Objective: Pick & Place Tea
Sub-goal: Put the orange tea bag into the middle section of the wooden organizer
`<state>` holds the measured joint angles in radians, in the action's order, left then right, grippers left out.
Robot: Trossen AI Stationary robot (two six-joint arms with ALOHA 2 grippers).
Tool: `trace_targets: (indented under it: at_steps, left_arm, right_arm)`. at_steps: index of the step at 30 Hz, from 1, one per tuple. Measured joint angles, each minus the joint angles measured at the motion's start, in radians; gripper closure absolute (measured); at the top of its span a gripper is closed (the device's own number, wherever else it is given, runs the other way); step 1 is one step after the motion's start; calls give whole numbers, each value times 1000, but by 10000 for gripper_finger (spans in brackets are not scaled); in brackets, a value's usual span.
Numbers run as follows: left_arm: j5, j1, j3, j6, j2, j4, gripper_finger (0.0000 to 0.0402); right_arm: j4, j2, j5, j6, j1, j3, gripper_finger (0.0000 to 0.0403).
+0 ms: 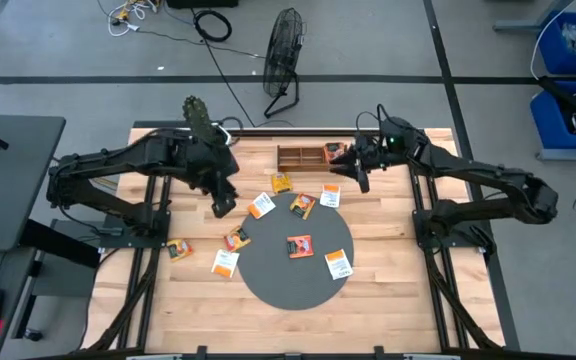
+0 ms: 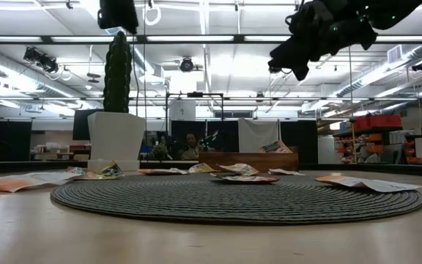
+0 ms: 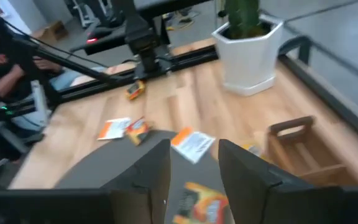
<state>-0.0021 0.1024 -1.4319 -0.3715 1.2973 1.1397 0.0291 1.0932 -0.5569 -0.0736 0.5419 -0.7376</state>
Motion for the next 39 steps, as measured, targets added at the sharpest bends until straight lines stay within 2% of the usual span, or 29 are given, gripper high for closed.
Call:
trace_targets:
  at_steps: [3,10,13,17,25,35,39]
  left_arm:
    - [4,-22,0,5,29,47,269]
    - [6,-65,4,38,123,154,196]
    - [22,-81,75,26,132,169,183]
    - [68,-125,231,46,122,164,186]
    - [245,-175,499,285,115,145,204]
    - [274,-171,664,647,115,13,204]
    - [231,-171,672,676,120,-34,204]
  right_arm:
    - [8,0,11,-40,-46,0,262]
    - [39,1,109,-44,-159,0,262]
    - [53,1,141,-46,-198,0,262]
    - [39,1,157,-46,-236,11,262]
    - [10,1,157,-46,-277,43,262]
    - [-92,1,176,-76,-282,44,262]
    - [-100,1,184,-76,-282,44,262]
